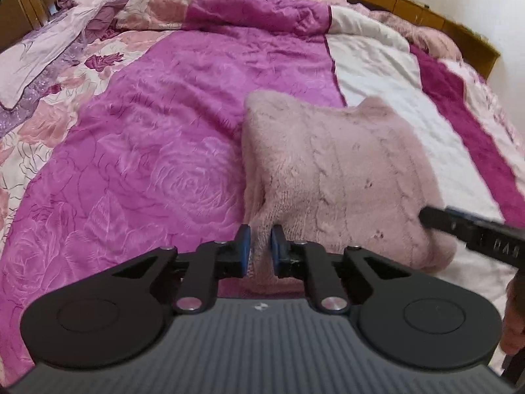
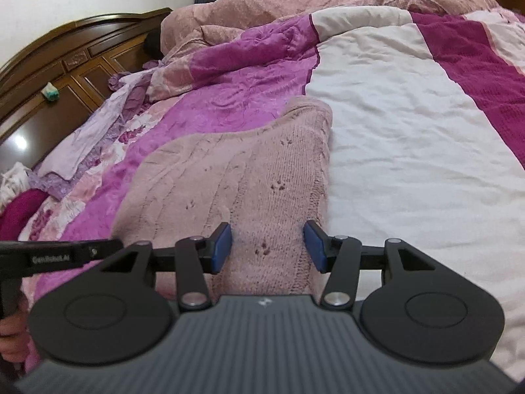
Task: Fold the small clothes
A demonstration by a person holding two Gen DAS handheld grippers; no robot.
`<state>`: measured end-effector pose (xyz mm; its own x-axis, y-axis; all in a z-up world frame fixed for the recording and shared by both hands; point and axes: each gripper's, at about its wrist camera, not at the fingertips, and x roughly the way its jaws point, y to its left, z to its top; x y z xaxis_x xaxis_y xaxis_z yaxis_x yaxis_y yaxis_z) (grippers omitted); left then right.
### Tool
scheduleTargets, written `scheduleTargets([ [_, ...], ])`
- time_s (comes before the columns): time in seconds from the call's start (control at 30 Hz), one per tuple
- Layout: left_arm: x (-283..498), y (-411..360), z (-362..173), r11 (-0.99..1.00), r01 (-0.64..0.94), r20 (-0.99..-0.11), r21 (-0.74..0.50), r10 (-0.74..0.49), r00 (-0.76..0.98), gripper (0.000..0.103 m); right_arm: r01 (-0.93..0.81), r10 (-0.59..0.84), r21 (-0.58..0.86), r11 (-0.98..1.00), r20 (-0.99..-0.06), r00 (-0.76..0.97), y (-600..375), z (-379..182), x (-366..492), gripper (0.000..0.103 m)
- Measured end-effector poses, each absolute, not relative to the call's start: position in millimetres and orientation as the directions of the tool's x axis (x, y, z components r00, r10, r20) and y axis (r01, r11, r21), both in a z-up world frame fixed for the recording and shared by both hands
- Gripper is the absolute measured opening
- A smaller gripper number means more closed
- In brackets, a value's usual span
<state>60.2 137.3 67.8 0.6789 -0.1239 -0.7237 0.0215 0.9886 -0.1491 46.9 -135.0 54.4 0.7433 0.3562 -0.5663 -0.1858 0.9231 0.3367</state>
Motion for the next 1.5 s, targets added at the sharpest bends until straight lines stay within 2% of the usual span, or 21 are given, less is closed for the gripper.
scheduleTargets([
  [0.07,64,139,74,0.981,0.010,-0.712,-0.193,-0.147,0.687,0.028,-0.158,0.365,0.388,0.908,-0.546,0.755,-144,59,46,0.053],
  [0.13,64,142,82,0.973,0.001,-0.688,-0.232,-0.165,0.707,0.045,-0.139,0.371,0.441,0.887,-0.499,0.783,-154,64,44,0.053],
  [0.17,65,142,85,0.972,-0.002,-0.677,-0.237,-0.163,0.718,0.051,-0.133,0.369,0.453,0.881,-0.484,0.793,-158,66,44,0.055],
  [0.2,67,140,89,0.972,-0.003,-0.670,-0.234,-0.159,0.725,0.058,-0.126,0.362,0.457,0.881,-0.476,0.801,-161,68,46,0.065],
  [0.27,72,137,92,0.978,-0.003,-0.668,-0.210,-0.141,0.730,0.061,-0.124,0.360,0.458,0.880,-0.474,0.804,-166,68,53,0.077],
  [0.6,120,128,70,0.984,-0.034,-0.744,-0.178,-0.111,0.659,0.071,-0.081,0.399,0.511,0.856,-0.552,0.733,-179,45,87,0.077],
  [1.03,138,133,59,0.983,-0.011,-0.748,-0.186,-0.134,0.650,0.077,-0.129,0.539,0.614,0.779,-0.549,0.639,-172,20,113,0.079],
  [1.13,138,137,54,0.974,-0.008,-0.740,-0.225,-0.166,0.652,0.077,-0.154,0.566,0.623,0.767,-0.545,0.619,-166,14,118,0.079],
  [1.27,141,150,41,0.936,-0.017,-0.720,-0.351,-0.259,0.644,0.077,-0.181,0.596,0.633,0.752,-0.537,0.598,-156,9,126,0.078],
  [1.33,143,159,31,0.893,-0.026,-0.698,-0.450,-0.333,0.633,0.075,-0.177,0.605,0.647,0.742,-0.532,0.592,-154,10,130,0.069],
  [1.37,144,163,27,0.871,-0.023,-0.683,-0.492,-0.369,0.630,0.069,-0.170,0.606,0.652,0.739,-0.533,0.591,-153,11,131,0.061],
  [1.4,144,165,24,0.849,-0.015,-0.664,-0.528,-0.402,0.631,0.060,-0.162,0.604,0.657,0.736,-0.530,0.595,-154,14,131,0.055],
  [1.5,140,166,27,0.830,-0.014,-0.640,-0.558,-0.420,0.644,0.050,-0.159,0.619,0.688,0.708,-0.496,0.609,-157,25,128,0.047],
])
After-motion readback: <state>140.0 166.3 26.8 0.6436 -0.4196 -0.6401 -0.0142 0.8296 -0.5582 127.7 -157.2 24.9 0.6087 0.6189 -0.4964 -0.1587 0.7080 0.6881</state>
